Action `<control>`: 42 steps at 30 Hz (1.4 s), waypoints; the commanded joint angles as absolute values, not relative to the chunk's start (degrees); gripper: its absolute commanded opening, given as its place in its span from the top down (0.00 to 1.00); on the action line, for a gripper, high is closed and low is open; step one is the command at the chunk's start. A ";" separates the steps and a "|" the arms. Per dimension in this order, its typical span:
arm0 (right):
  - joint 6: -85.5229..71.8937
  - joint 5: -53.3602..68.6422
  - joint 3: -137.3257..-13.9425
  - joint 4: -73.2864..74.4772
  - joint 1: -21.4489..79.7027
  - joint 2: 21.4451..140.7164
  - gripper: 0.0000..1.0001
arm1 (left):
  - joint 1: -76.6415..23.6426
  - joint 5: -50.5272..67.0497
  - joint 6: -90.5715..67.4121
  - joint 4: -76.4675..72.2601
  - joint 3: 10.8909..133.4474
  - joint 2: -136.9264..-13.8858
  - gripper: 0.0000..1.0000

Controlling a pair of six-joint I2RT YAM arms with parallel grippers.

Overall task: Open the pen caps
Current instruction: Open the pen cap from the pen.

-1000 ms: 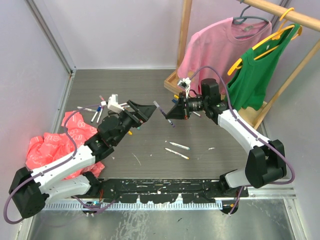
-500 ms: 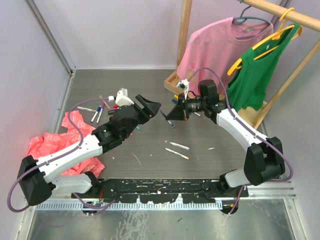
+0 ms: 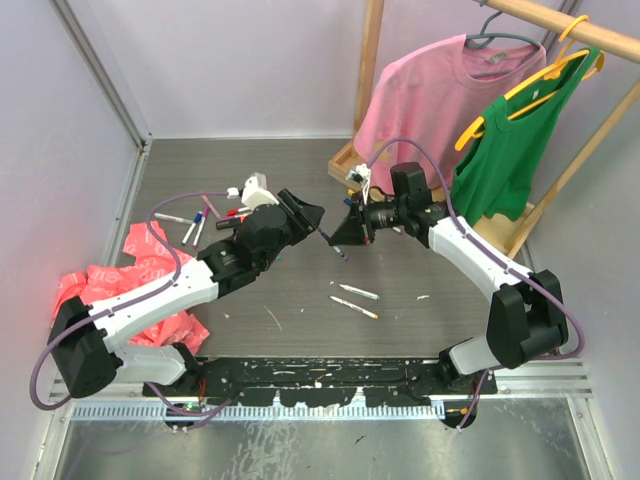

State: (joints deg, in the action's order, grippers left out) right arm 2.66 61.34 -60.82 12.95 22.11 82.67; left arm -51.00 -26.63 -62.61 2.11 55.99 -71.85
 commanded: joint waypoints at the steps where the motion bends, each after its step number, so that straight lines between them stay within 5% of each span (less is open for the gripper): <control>1: 4.24 61.24 -63.64 12.97 22.68 82.44 0.99 | -51.27 -28.71 -62.11 0.79 59.60 -72.28 0.53; 6: 4.62 61.21 -63.82 13.35 22.85 82.35 0.99 | -51.26 -27.55 -61.90 0.55 59.78 -74.18 0.66; 12: 4.97 61.13 -63.74 13.62 22.85 82.02 0.99 | -51.24 -26.22 -61.48 -0.60 58.78 -73.68 1.00; 15: 4.88 61.34 -63.78 13.54 22.88 81.84 0.98 | -51.26 -25.98 -61.44 -1.40 57.66 -73.22 1.00; 21: 3.05 61.48 -62.56 11.64 22.86 81.46 0.56 | -51.25 -23.80 -58.78 -10.69 51.91 -69.02 1.00; 26: 2.52 61.53 -62.62 11.49 23.51 81.97 0.47 | -51.30 -22.35 -56.75 -15.44 49.99 -68.51 1.00; 31: 2.86 60.93 -63.01 12.25 24.55 82.30 0.51 | -51.24 -22.01 -55.00 -17.32 50.05 -69.36 1.00; 34: 3.34 60.54 -63.57 13.07 25.11 82.43 0.66 | -51.27 -23.53 -51.08 -20.19 50.42 -70.38 1.00; 38: 4.24 60.21 -64.93 15.15 25.31 83.30 0.98 | -49.90 -26.17 -43.09 -24.98 51.45 -70.77 1.00; 42: 4.23 60.47 -65.34 15.88 25.56 84.46 0.99 | -43.41 -24.80 -42.28 -29.40 53.56 -69.06 1.00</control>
